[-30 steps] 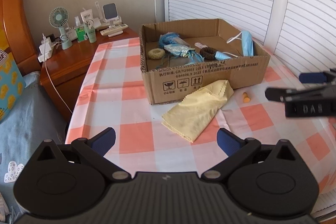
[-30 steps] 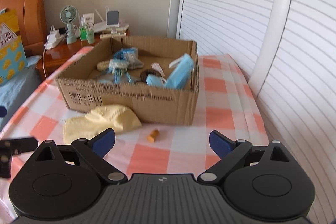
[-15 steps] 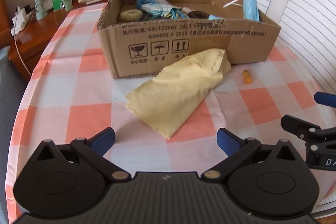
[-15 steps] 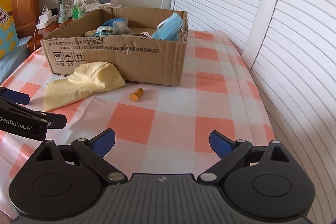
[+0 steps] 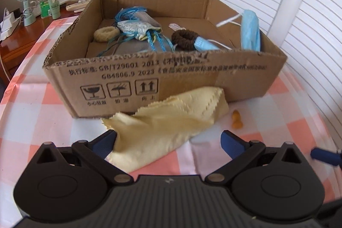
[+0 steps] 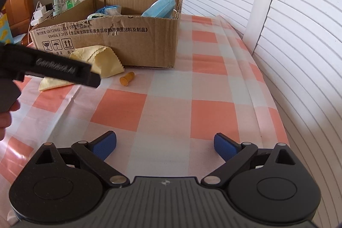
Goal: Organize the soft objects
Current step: 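Move the left tool to the yellow cloth while the right tool approaches the orange earplug, then close the left tool on the yellow cloth while the right tool grips the orange earplug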
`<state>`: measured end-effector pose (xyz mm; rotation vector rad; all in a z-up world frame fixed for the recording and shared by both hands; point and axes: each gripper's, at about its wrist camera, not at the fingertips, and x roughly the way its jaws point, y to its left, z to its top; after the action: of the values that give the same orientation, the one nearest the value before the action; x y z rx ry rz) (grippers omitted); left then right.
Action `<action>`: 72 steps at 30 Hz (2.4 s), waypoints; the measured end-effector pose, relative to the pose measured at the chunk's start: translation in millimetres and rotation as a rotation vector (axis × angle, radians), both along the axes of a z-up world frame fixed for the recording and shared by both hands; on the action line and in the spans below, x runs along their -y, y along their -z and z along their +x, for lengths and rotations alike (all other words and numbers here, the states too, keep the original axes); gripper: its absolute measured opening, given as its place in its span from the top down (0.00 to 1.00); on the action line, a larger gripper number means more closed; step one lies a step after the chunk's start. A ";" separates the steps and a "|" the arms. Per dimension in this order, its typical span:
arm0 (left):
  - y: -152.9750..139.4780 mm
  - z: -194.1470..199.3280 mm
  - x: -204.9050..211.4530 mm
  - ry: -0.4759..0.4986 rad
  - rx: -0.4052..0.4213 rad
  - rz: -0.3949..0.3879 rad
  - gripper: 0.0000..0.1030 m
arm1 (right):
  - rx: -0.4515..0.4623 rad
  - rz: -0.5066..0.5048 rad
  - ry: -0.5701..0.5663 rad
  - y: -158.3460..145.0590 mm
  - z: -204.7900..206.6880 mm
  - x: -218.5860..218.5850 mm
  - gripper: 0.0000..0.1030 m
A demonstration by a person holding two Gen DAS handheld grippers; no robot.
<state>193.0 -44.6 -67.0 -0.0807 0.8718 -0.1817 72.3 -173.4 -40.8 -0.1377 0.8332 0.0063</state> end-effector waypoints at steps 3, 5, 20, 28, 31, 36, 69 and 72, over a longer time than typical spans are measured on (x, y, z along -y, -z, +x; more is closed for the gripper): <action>-0.4 5.4 1.5 -0.035 0.004 -0.021 0.01 | 0.001 0.003 -0.005 0.4 0.7 0.4 0.01; 0.6 7.2 3.6 -0.051 0.012 -0.007 0.01 | 0.002 0.005 -0.002 0.7 1.2 0.1 0.01; -3.3 -15.0 0.2 -0.031 0.096 0.088 0.76 | 0.004 0.001 -0.024 1.0 -0.2 -5.9 0.00; -4.8 -35.9 -20.2 0.006 0.100 0.124 0.76 | 0.010 -0.010 -0.051 0.4 -1.1 -12.8 0.01; -5.0 -44.7 -27.9 0.031 0.085 0.134 0.76 | 0.020 -0.017 -0.068 1.7 0.0 -17.4 0.02; -5.6 -53.7 -37.5 0.030 0.076 0.143 0.76 | 0.035 -0.034 -0.101 2.1 9.5 -26.2 0.02; -5.5 -55.8 -59.1 0.000 0.075 0.083 0.76 | 0.058 -0.009 -0.153 1.7 64.5 -52.7 0.46; -5.1 -55.7 -59.3 -0.002 0.073 0.082 0.76 | 0.056 0.022 -0.145 2.3 69.5 -50.2 0.52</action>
<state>137.3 14.7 -61.9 0.0015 0.8049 -0.1460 141.8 -123.1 -43.1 -0.1761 0.7656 0.1472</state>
